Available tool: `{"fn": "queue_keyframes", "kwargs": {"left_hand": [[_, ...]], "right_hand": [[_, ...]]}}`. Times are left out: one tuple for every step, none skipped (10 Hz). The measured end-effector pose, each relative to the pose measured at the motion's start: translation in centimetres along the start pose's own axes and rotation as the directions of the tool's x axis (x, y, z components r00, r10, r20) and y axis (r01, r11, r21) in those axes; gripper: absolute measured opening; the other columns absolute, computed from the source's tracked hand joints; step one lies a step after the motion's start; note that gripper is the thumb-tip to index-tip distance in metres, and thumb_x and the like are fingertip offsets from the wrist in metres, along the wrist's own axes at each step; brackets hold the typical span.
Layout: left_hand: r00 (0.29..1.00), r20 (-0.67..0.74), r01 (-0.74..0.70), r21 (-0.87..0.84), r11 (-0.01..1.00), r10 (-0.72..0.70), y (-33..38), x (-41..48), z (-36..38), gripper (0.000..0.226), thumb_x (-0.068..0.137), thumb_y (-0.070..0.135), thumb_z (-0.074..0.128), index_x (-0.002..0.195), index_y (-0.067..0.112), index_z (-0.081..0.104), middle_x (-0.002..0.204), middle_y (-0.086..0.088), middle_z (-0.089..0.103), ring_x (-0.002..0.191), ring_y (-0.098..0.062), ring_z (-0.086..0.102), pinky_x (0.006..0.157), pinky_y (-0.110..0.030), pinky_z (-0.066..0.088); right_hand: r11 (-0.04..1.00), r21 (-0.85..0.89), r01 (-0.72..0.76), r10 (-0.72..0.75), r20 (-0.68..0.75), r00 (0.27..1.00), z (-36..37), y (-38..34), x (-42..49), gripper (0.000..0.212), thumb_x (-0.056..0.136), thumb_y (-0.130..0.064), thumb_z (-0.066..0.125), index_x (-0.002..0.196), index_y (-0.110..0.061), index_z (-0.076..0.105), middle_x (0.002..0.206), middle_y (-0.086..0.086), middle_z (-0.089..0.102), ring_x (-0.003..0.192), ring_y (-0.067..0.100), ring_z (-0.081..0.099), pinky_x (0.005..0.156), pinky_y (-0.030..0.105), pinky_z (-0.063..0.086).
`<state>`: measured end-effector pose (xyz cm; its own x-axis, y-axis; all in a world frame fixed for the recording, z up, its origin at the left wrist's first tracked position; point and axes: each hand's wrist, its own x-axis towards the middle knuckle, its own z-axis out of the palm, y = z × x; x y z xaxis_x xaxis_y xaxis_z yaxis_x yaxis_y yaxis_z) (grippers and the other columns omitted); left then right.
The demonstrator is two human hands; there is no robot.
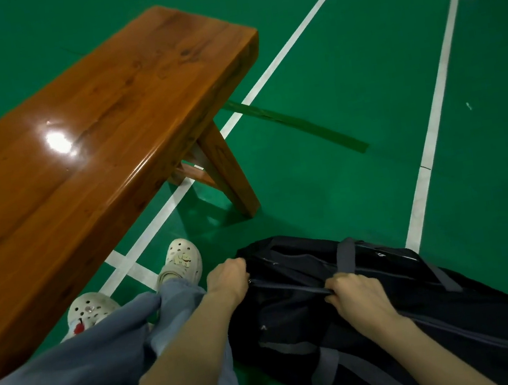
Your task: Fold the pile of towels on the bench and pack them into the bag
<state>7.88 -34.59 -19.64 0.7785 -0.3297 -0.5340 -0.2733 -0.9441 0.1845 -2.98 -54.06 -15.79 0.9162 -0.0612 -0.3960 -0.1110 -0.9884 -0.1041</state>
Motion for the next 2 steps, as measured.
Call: {"fn": "queue_keyframes", "kwargs": {"left_hand": [[0.997,-0.069,0.018,-0.096,0.995,-0.024,1.0,-0.9,-1.5,0.021,0.098,0.018,0.038,0.105,0.006,0.054,0.108,-0.015,0.062,0.098,-0.033,0.059,0.077,-0.037,0.045],[0.972,-0.234,-0.029,-0.253,0.967,-0.032,2.1,-2.5,-4.9,0.022,0.098,0.023,0.04,0.095,0.007,0.056,0.098,-0.012,0.065,0.092,-0.032,0.061,0.078,-0.037,0.05]], "right_hand": [[0.999,0.034,-0.036,0.035,0.021,0.999,-0.7,0.0,-0.7,0.016,0.095,-0.02,0.045,0.099,-0.016,0.06,0.101,0.0,0.061,0.095,0.02,0.06,0.063,0.029,0.033],[0.993,0.095,-0.071,0.079,-0.082,0.994,-3.5,-0.6,-1.3,0.02,0.093,-0.013,0.041,0.087,-0.02,0.059,0.088,-0.001,0.061,0.088,0.022,0.061,0.063,0.031,0.037]]}}
